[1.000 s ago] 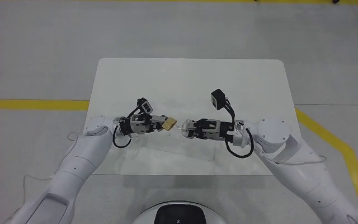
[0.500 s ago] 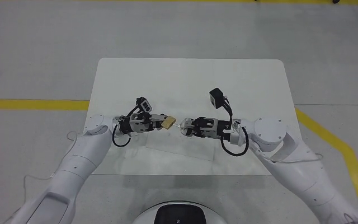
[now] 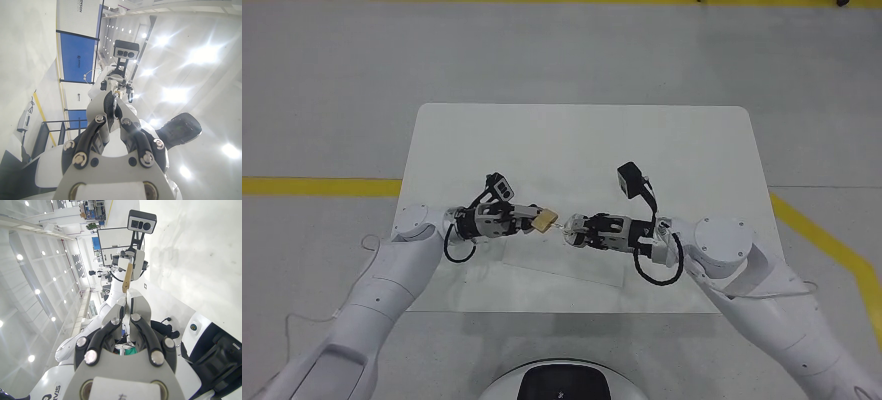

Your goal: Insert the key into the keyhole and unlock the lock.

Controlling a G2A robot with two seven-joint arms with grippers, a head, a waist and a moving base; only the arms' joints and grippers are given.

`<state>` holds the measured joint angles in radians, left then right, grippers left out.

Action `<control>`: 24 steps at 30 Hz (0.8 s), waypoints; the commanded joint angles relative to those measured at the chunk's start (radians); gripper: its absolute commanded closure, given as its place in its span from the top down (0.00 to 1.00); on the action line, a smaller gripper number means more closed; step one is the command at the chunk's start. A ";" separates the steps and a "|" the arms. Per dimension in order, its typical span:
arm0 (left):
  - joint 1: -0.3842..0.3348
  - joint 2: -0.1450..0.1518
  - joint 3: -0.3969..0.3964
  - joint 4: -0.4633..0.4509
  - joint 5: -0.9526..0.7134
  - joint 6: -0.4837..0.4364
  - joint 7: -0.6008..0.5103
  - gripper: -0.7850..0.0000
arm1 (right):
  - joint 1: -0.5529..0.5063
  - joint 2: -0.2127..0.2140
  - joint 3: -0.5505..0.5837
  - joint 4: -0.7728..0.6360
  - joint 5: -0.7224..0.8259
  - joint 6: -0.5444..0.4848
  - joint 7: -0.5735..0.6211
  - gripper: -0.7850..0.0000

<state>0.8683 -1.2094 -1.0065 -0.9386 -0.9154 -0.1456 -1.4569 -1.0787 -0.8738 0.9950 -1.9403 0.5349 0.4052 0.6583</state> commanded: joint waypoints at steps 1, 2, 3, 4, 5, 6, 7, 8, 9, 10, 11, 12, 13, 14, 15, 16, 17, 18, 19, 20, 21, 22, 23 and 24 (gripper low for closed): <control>0.002 0.000 -0.002 -0.003 0.003 0.000 0.000 0.00 | -0.004 -0.001 0.002 -0.004 -0.004 0.003 -0.007 0.00; 0.003 0.000 -0.003 -0.005 0.004 0.001 -0.002 0.00 | -0.006 -0.002 0.002 -0.007 -0.006 0.005 -0.009 0.00; 0.004 -0.001 -0.004 -0.006 0.005 0.002 -0.003 0.00 | -0.009 -0.003 0.003 -0.009 -0.009 0.007 -0.011 0.00; 0.005 -0.001 -0.006 -0.007 0.006 0.002 -0.002 0.00 | -0.011 -0.003 0.004 -0.011 -0.010 0.009 -0.013 0.00; 0.006 -0.001 -0.007 -0.008 0.009 0.001 -0.003 0.00 | -0.014 -0.004 0.004 -0.014 -0.011 0.011 -0.015 0.00; 0.007 -0.001 -0.008 -0.010 0.010 0.001 -0.003 0.00 | -0.017 -0.005 0.005 -0.017 -0.012 0.012 -0.018 0.00; 0.009 -0.001 -0.009 -0.012 0.009 0.002 -0.004 0.00 | -0.020 -0.005 0.005 -0.020 -0.015 0.014 -0.022 0.00; 0.010 -0.001 -0.011 -0.015 0.011 0.002 -0.005 0.00 | -0.023 -0.006 0.004 -0.024 -0.020 0.014 -0.024 0.00; 0.012 -0.001 -0.012 -0.018 0.012 0.002 -0.005 0.00 | -0.026 -0.007 0.003 -0.027 -0.025 0.017 -0.026 0.00; 0.013 0.000 -0.013 -0.020 0.014 0.002 -0.006 0.00 | -0.029 -0.007 0.003 -0.031 -0.028 0.020 -0.027 0.00; 0.014 0.000 -0.015 -0.022 0.016 0.004 -0.006 0.00 | -0.031 -0.008 0.003 -0.033 -0.030 0.021 -0.029 0.00; 0.016 0.000 -0.016 -0.023 0.017 0.005 -0.006 0.00 | -0.033 -0.009 0.003 -0.036 -0.031 0.022 -0.031 0.00; 0.017 0.000 -0.018 -0.025 0.017 0.004 -0.005 0.00 | -0.035 -0.010 0.003 -0.038 -0.032 0.024 -0.032 0.00; 0.019 0.000 -0.020 -0.027 0.018 0.005 -0.004 0.00 | -0.036 -0.011 0.004 -0.040 -0.032 0.024 -0.034 0.00; 0.020 0.000 -0.021 -0.029 0.021 0.003 -0.004 0.00 | -0.038 -0.012 0.004 -0.042 -0.033 0.024 -0.036 0.00; 0.021 0.000 -0.022 -0.030 0.023 0.004 -0.005 0.00 | -0.040 -0.012 0.005 -0.044 -0.035 0.026 -0.039 0.00; 0.022 0.000 -0.023 -0.033 0.025 0.005 -0.005 0.00 | -0.041 -0.013 0.005 -0.046 -0.038 0.027 -0.041 0.00; 0.023 0.000 -0.024 -0.035 0.027 0.005 -0.006 0.00 | -0.042 -0.014 0.005 -0.048 -0.041 0.028 -0.045 0.00; 0.025 0.001 -0.025 -0.038 0.029 0.005 -0.007 0.00 | -0.044 -0.015 0.005 -0.050 -0.043 0.029 -0.049 0.00; 0.026 0.001 -0.027 -0.040 0.030 0.006 -0.007 0.00 | -0.045 -0.016 0.005 -0.052 -0.045 0.031 -0.053 0.00; 0.028 0.001 -0.028 -0.043 0.032 0.006 -0.008 0.00 | -0.047 -0.017 0.005 -0.053 -0.046 0.032 -0.057 0.00; 0.028 0.001 -0.029 -0.044 0.035 0.006 -0.007 0.00 | -0.048 -0.018 0.004 -0.056 -0.048 0.034 -0.059 0.00; 0.029 0.001 -0.030 -0.045 0.037 0.007 -0.007 0.00 | -0.049 -0.019 0.004 -0.057 -0.048 0.034 -0.062 0.00; 0.031 0.001 -0.032 -0.047 0.036 0.007 -0.006 0.00 | -0.050 -0.020 0.004 -0.058 -0.050 0.033 -0.063 0.00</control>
<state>0.8978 -1.2081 -1.0372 -0.9844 -0.8790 -0.1389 -1.4637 -1.1280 -0.8935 0.9994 -1.9977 0.4864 0.4389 0.5960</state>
